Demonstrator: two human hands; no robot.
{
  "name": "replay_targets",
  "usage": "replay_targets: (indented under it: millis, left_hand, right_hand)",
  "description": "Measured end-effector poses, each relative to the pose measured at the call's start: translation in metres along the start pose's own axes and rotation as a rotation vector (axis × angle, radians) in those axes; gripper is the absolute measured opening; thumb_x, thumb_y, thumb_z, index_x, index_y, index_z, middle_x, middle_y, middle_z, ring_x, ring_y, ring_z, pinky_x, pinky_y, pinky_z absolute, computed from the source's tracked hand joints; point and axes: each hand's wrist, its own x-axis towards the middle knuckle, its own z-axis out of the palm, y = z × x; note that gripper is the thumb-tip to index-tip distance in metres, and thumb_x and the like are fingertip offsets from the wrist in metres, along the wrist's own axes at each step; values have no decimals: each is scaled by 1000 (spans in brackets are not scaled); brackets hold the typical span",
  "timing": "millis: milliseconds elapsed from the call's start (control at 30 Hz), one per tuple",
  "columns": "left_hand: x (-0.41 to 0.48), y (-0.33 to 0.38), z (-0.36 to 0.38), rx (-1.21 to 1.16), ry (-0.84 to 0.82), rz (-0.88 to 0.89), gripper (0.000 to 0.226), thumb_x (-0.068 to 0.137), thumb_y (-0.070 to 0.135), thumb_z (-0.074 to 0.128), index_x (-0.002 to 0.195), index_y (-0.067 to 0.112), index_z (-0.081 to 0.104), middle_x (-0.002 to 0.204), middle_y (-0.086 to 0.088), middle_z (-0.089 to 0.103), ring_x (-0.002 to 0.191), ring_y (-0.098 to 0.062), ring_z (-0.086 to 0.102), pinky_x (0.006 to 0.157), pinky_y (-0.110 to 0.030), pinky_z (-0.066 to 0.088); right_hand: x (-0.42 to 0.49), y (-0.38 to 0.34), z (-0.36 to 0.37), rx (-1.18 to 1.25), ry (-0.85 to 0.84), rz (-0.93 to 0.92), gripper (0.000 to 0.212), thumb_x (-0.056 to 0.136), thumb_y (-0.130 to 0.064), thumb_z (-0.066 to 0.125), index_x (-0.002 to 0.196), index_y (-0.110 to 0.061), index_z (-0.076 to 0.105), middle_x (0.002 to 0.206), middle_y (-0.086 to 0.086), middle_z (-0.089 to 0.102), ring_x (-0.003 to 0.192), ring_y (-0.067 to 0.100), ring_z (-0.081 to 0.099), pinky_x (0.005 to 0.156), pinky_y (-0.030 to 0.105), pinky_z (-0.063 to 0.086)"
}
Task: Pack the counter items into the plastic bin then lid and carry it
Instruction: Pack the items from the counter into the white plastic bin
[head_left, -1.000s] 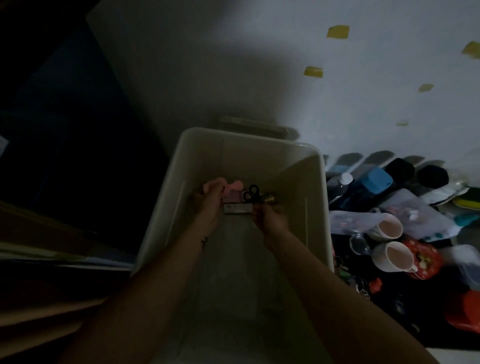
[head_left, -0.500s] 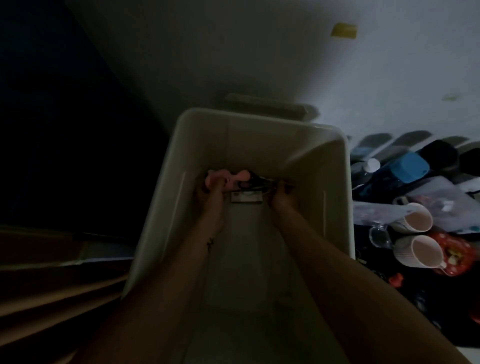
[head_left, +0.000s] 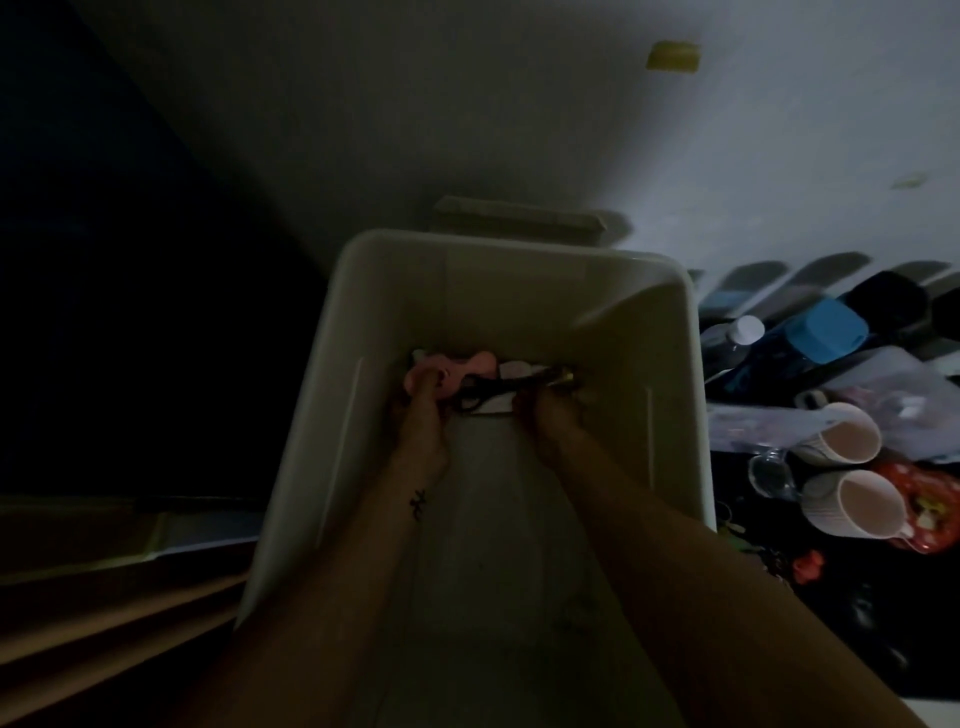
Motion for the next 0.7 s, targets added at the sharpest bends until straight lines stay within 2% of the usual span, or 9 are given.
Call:
replay_targets:
  millis: [67, 133, 200, 267, 300, 367, 467, 600, 700]
  left_hand:
    - [4, 1, 4, 10, -24, 7, 47, 82, 35, 66, 122, 11, 64, 116, -13, 69, 99, -29, 69, 72, -36, 58]
    - [7, 4, 9, 29, -27, 21, 38, 92, 25, 60, 127, 11, 62, 117, -10, 68, 99, -25, 68, 67, -29, 56]
    - [15, 3, 10, 28, -42, 4, 35, 94, 22, 59, 126, 8, 62, 117, -12, 67, 99, -27, 68, 68, -30, 56]
    - [20, 2, 11, 50, -15, 8, 32, 93, 22, 62, 121, 5, 63, 114, -14, 68, 93, -28, 68, 68, -32, 56]
    - [22, 1, 12, 65, -3, 27, 31, 93, 21, 63, 119, 6, 64, 114, -14, 68, 92, -28, 68, 69, -33, 57]
    - [28, -2, 11, 116, 35, 54, 32, 90, 21, 68, 119, 7, 66, 114, -14, 69, 97, -29, 69, 77, -38, 58]
    - [29, -5, 11, 146, 49, 34, 37, 86, 20, 72, 121, 8, 66, 115, -13, 69, 100, -29, 69, 87, -44, 58]
    - [19, -3, 12, 194, 72, 4, 35, 91, 17, 63, 123, 4, 61, 117, -12, 66, 98, -30, 67, 83, -39, 56]
    - [17, -8, 6, 241, 49, 12, 36, 90, 16, 61, 125, 8, 62, 120, -11, 66, 99, -28, 66, 79, -36, 56]
  right_hand:
    - [-15, -9, -1, 51, 7, -32, 25, 91, -7, 60, 115, -10, 65, 105, 3, 67, 90, 16, 64, 59, 9, 49]
    - [-15, -5, -1, 125, -11, 21, 19, 92, -2, 57, 109, -9, 64, 93, 5, 64, 76, 13, 60, 57, 16, 50]
    - [-20, -4, -1, 185, -25, 140, 10, 91, -7, 58, 93, -15, 64, 79, 5, 61, 59, 10, 57, 49, 20, 46]
    - [-22, -5, 0, 261, -45, 180, 7, 91, -18, 64, 85, -18, 63, 70, 1, 60, 47, 6, 54, 44, 19, 43]
    - [-23, -6, 0, 296, -53, 194, 7, 92, -19, 64, 85, -18, 63, 70, 0, 60, 49, 6, 55, 44, 19, 45]
    - [-26, -6, 1, 336, -68, 220, 6, 94, -11, 59, 96, -15, 62, 81, 3, 62, 65, 11, 60, 56, 22, 52]
    - [-33, -3, 5, 421, -84, 275, 27, 92, -5, 55, 118, -9, 61, 98, 9, 65, 81, 18, 62, 70, 25, 53]
    - [-42, 3, 6, 488, -85, 312, 31, 95, -9, 50, 125, -5, 58, 96, 9, 65, 83, 19, 62, 70, 26, 51]
    - [-46, 7, 6, 461, -75, 301, 28, 97, -12, 50, 121, -4, 60, 96, 11, 65, 88, 24, 62, 75, 29, 52]
